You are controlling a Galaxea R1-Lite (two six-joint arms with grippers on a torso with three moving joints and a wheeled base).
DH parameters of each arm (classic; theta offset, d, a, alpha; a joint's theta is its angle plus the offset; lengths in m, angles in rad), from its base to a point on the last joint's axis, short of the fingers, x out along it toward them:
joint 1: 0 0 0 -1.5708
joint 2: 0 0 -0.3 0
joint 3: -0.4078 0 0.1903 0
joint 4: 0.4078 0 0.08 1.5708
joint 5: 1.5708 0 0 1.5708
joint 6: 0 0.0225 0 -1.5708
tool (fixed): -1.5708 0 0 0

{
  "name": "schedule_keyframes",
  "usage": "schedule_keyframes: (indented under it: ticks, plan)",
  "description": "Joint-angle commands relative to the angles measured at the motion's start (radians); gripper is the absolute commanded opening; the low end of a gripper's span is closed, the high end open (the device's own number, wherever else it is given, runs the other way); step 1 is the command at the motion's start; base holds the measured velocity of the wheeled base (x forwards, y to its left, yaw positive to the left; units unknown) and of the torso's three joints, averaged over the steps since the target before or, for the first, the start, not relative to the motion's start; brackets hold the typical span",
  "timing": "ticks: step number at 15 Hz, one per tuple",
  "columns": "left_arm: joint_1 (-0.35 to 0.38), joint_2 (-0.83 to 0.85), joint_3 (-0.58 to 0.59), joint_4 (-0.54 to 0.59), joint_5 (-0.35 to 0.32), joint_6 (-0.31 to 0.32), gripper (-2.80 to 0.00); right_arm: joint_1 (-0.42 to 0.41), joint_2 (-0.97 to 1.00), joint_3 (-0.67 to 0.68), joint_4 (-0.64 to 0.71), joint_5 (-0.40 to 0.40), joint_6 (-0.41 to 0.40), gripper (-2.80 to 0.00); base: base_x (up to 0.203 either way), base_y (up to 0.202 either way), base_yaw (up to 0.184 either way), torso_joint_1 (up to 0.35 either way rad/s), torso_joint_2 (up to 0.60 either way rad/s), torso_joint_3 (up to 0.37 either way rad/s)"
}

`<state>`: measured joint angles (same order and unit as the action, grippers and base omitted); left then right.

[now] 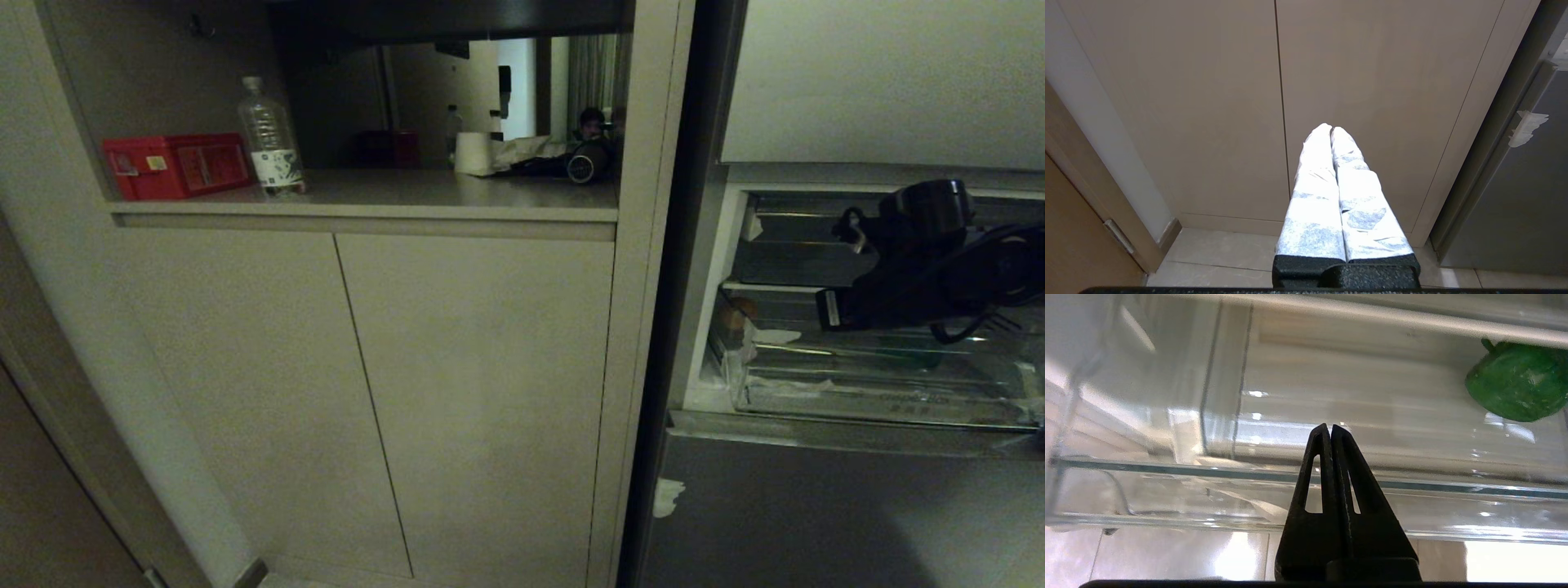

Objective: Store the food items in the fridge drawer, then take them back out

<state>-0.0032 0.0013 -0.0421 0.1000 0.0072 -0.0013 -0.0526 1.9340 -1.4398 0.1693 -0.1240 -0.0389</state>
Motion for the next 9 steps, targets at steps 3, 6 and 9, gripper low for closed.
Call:
schedule_keyframes:
  ticks: [3,6,9]
  plan:
    - [0.000,0.000,0.001,0.001,0.000,0.000,-2.80,-0.011,-0.032,-0.028,0.169,-0.001,-0.007,-2.80,0.000,0.000,0.000,0.000,0.00,0.000]
    - [0.000,0.000,0.000,0.001,0.000,0.000,-2.80,-0.012,-0.058,-0.012,0.228,0.000,-0.040,-2.80,0.000,0.000,0.000,0.000,0.00,0.000]
    - [0.000,0.000,0.001,0.001,0.000,0.000,-2.80,-0.012,-0.100,-0.005,0.325,0.001,-0.068,-2.80,0.000,0.000,0.000,0.000,0.00,0.000]
